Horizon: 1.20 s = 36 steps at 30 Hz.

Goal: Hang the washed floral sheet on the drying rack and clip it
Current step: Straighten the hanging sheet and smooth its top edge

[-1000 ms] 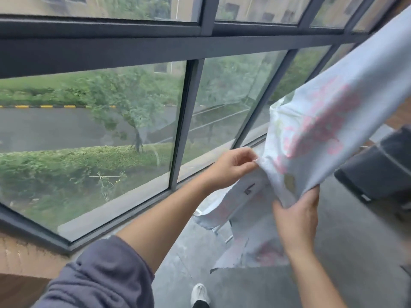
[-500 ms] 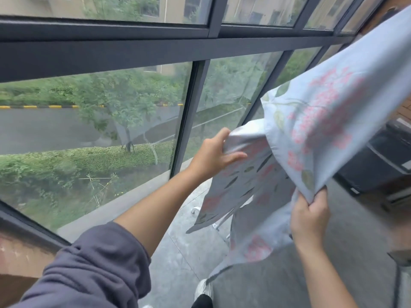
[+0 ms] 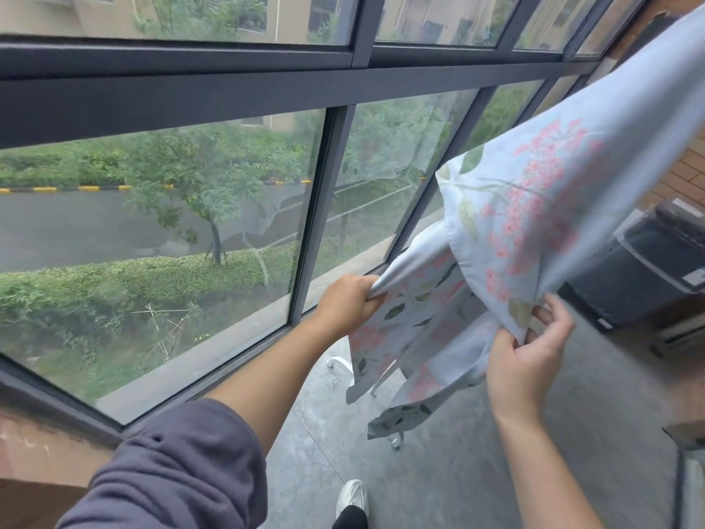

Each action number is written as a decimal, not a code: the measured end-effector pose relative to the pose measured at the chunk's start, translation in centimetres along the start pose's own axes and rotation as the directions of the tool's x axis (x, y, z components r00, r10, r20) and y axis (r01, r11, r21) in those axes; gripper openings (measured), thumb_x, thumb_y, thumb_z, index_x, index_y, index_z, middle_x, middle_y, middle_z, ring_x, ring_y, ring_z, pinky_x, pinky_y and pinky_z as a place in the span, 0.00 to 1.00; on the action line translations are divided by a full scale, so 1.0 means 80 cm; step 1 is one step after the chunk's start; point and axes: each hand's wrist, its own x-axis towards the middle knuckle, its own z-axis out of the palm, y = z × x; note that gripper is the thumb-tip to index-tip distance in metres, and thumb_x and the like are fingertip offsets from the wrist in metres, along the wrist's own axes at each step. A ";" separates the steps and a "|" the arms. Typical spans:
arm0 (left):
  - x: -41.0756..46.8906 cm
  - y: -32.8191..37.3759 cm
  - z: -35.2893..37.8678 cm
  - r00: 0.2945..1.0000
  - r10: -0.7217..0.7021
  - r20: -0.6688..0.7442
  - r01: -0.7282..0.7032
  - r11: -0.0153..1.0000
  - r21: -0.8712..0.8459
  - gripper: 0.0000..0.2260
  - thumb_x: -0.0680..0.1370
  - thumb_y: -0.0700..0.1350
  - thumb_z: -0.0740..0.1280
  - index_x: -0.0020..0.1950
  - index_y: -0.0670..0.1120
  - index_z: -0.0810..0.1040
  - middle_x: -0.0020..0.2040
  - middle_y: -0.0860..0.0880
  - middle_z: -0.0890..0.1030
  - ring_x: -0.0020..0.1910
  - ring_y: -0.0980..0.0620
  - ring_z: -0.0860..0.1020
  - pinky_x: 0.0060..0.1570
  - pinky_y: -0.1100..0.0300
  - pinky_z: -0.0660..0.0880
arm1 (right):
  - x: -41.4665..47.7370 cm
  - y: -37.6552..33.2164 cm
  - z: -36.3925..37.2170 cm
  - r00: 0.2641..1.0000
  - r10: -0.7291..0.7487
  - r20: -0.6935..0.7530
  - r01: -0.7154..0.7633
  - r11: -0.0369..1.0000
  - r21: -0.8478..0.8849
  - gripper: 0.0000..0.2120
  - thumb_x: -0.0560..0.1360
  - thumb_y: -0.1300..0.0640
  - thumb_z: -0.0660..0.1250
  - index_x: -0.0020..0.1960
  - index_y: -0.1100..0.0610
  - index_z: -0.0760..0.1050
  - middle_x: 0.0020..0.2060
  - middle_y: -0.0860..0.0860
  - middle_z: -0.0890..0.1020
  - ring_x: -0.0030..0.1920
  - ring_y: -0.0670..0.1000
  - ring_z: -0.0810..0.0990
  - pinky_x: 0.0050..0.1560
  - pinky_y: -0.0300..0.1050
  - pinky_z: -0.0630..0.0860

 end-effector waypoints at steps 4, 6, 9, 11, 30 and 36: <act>0.009 0.013 0.000 0.995 -0.076 0.059 0.078 0.997 -0.020 0.19 0.78 0.51 0.64 0.29 0.50 0.64 0.26 0.52 0.68 0.30 0.48 0.67 0.30 0.57 0.60 | 0.020 -0.009 0.006 0.977 -0.210 -0.024 0.209 0.977 -0.033 0.23 0.66 0.73 0.62 0.61 0.62 0.71 0.54 0.49 0.69 0.53 0.58 0.75 0.52 0.49 0.75; 0.017 0.024 -0.001 0.991 -0.108 0.084 0.110 0.994 -0.019 0.21 0.78 0.54 0.62 0.28 0.48 0.62 0.26 0.51 0.66 0.28 0.49 0.65 0.28 0.56 0.58 | 0.035 -0.017 0.008 0.957 -0.290 -0.032 0.288 0.957 -0.040 0.20 0.67 0.70 0.64 0.58 0.62 0.72 0.52 0.43 0.68 0.52 0.58 0.74 0.50 0.54 0.76; 0.032 0.036 0.002 0.984 -0.115 0.139 0.117 0.993 -0.012 0.19 0.79 0.54 0.60 0.30 0.48 0.63 0.27 0.51 0.67 0.30 0.48 0.67 0.27 0.57 0.58 | 0.064 -0.034 0.012 0.948 -0.306 -0.082 0.301 0.951 -0.069 0.17 0.66 0.69 0.67 0.55 0.61 0.74 0.49 0.49 0.72 0.49 0.54 0.74 0.47 0.49 0.75; 0.044 0.044 0.006 0.983 -0.077 0.168 0.083 0.996 -0.030 0.11 0.77 0.52 0.62 0.37 0.52 0.68 0.33 0.53 0.72 0.38 0.47 0.72 0.30 0.58 0.63 | 0.081 -0.049 0.012 0.940 -0.318 -0.121 0.307 0.946 -0.103 0.17 0.65 0.69 0.66 0.54 0.63 0.74 0.46 0.56 0.74 0.46 0.50 0.73 0.48 0.37 0.71; 0.140 0.203 -0.019 0.921 0.044 -0.386 -0.233 0.859 -0.456 0.09 0.70 0.36 0.63 0.45 0.48 0.76 0.39 0.52 0.79 0.42 0.49 0.76 0.39 0.61 0.71 | 0.141 -0.124 -0.033 0.947 -0.248 -0.206 0.264 0.963 0.052 0.12 0.74 0.66 0.55 0.51 0.57 0.74 0.45 0.49 0.79 0.45 0.40 0.75 0.46 0.26 0.67; 0.134 0.237 -0.096 0.838 0.030 -0.545 -0.393 0.727 -0.563 0.14 0.68 0.30 0.59 0.42 0.49 0.75 0.33 0.56 0.78 0.33 0.56 0.74 0.32 0.59 0.70 | 0.144 -0.143 -0.025 0.955 -0.283 -0.091 0.281 0.959 -0.042 0.09 0.74 0.56 0.68 0.49 0.54 0.69 0.36 0.40 0.75 0.35 0.42 0.76 0.31 0.30 0.69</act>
